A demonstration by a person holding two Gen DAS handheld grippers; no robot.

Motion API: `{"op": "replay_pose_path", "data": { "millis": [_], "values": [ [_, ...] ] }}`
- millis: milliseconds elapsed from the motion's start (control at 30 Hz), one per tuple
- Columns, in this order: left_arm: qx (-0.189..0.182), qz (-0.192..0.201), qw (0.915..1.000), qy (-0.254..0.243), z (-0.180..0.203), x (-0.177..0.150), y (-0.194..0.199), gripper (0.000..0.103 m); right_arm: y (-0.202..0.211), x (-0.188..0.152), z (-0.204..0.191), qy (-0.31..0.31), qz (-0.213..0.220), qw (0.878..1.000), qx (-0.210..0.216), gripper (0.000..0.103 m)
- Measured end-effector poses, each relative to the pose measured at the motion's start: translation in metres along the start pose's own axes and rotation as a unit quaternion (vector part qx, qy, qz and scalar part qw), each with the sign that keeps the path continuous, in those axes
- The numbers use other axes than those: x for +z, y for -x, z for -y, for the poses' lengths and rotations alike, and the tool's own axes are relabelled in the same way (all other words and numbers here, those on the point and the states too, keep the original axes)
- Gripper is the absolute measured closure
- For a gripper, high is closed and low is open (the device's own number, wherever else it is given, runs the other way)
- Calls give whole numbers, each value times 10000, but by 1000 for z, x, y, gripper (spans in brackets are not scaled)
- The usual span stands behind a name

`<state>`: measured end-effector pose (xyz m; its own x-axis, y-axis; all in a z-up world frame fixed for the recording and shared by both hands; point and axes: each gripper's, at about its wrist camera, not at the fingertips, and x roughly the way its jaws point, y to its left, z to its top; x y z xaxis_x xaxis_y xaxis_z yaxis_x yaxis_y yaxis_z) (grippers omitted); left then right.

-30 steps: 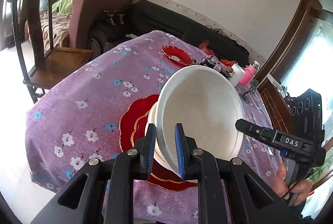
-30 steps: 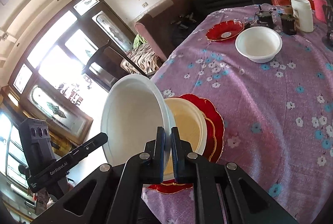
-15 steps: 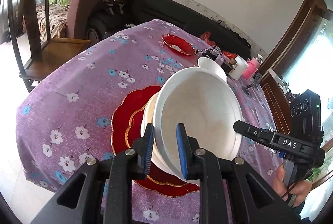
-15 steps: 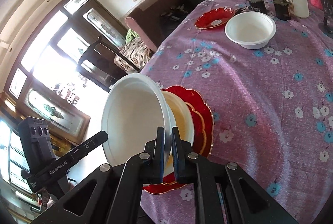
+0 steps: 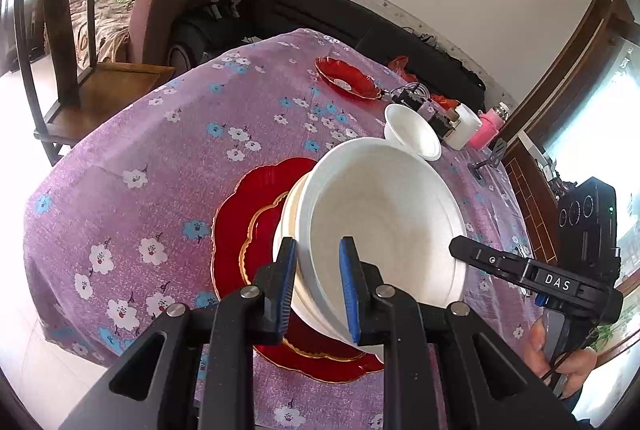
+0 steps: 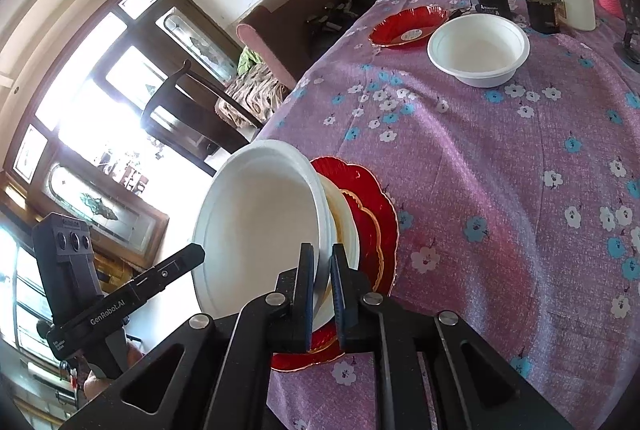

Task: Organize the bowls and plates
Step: 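Open the right gripper while the left gripper sets the white bowl on the stack, then open the left gripper and move both grippers to the remaining white bowl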

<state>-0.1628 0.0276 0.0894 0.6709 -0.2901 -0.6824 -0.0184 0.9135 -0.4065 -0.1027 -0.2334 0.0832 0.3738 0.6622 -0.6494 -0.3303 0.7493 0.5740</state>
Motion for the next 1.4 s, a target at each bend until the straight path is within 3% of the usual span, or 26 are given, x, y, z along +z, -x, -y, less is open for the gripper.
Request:
{"op": "replay_pose_path", "data": {
  "millis": [367, 533, 600, 733, 800, 867, 933, 1000, 1167, 1233, 1300, 1400],
  "values": [
    [-12, 75, 10000, 63, -3, 3, 7, 82, 19, 3, 7, -2, 155, 9999, -58, 87],
    [-5, 167, 9999, -29, 1, 10, 18, 79, 43, 23, 27, -163, 538, 9975, -425, 87],
    [25, 193, 9997, -140, 7, 18, 22, 75, 49, 37, 41, -255, 653, 9954, -658, 82],
    [-152, -27, 9992, -356, 24, 43, 18, 72, 51, 65, 71, -546, 720, 9916, -924, 78],
    [-244, -333, 9981, -453, 37, 63, 9, 71, 49, 79, 87, -701, 709, 9906, -940, 78],
    [-306, -661, 9949, -696, 58, 86, -6, 61, 46, 94, 101, -752, 697, 9887, -1096, 78],
    [-183, -782, 9938, -764, 75, 105, -21, 39, 43, 106, 112, -829, 709, 9869, -1190, 78],
    [-191, -974, 9921, -766, 91, 123, -44, 31, 41, 118, 125, -906, 693, 9850, -1296, 78],
    [-89, -1444, 9873, -661, 118, 157, -127, 31, 34, 141, 153, -1099, 680, 9821, -1371, 78],
    [114, -1606, 9861, -418, 119, 167, -167, 31, 27, 151, 162, -1068, 607, 9820, -1436, 72],
    [192, -1780, 9835, -247, 119, 172, -198, 31, 22, 159, 171, -1130, 617, 9820, -1379, 55],
    [361, -1914, 9808, -66, 118, 178, -238, 33, 12, 169, 186, -1209, 627, 9812, -1368, 51]
  ]
}}
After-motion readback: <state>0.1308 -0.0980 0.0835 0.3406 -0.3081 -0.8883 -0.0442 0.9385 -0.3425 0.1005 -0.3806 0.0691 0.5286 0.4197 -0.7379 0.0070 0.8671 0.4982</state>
